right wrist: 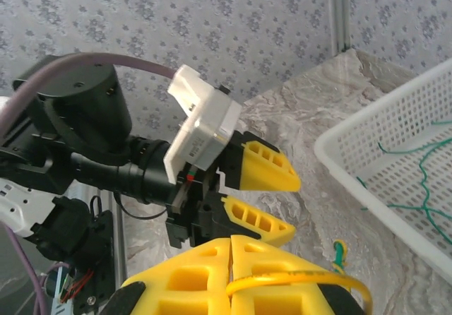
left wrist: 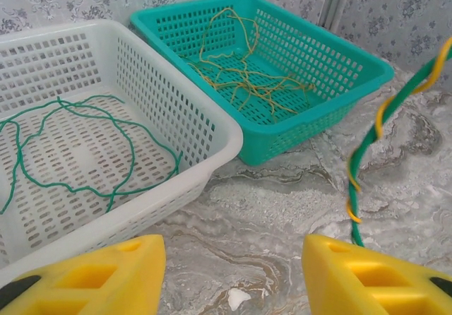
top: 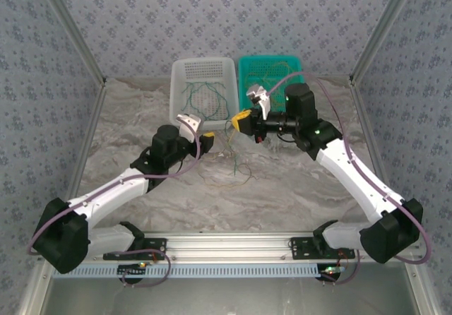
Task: Untangle the cables
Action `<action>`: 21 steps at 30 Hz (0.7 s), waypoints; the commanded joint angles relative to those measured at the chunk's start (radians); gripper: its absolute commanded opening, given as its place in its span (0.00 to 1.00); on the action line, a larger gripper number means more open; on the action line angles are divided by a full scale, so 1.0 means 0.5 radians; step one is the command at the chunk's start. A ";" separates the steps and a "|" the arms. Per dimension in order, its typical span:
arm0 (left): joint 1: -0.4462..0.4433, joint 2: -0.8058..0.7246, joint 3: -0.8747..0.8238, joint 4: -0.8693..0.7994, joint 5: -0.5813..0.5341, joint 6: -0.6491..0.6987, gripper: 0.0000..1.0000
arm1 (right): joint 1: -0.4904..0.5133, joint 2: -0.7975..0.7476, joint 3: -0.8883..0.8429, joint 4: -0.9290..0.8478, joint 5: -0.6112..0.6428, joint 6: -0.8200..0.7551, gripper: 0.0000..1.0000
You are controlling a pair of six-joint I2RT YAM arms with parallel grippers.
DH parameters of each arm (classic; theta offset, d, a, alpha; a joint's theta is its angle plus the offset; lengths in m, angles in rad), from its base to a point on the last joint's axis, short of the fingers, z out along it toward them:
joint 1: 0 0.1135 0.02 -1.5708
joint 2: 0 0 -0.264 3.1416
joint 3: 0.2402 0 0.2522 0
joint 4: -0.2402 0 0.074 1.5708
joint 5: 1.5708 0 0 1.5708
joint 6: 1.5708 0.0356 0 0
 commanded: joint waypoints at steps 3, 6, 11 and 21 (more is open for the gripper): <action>0.016 0.010 -0.057 0.145 0.103 -0.028 0.63 | 0.019 0.047 0.172 0.032 0.025 0.050 0.00; 0.016 0.035 -0.078 0.194 0.142 -0.050 0.64 | 0.022 0.063 0.209 0.116 0.073 0.135 0.00; 0.015 0.038 -0.068 0.156 0.130 -0.064 0.69 | 0.032 0.058 0.267 0.217 0.277 0.285 0.00; 0.016 -0.309 -0.249 0.195 -0.302 -0.170 0.74 | 0.097 0.046 0.365 0.179 0.899 0.507 0.00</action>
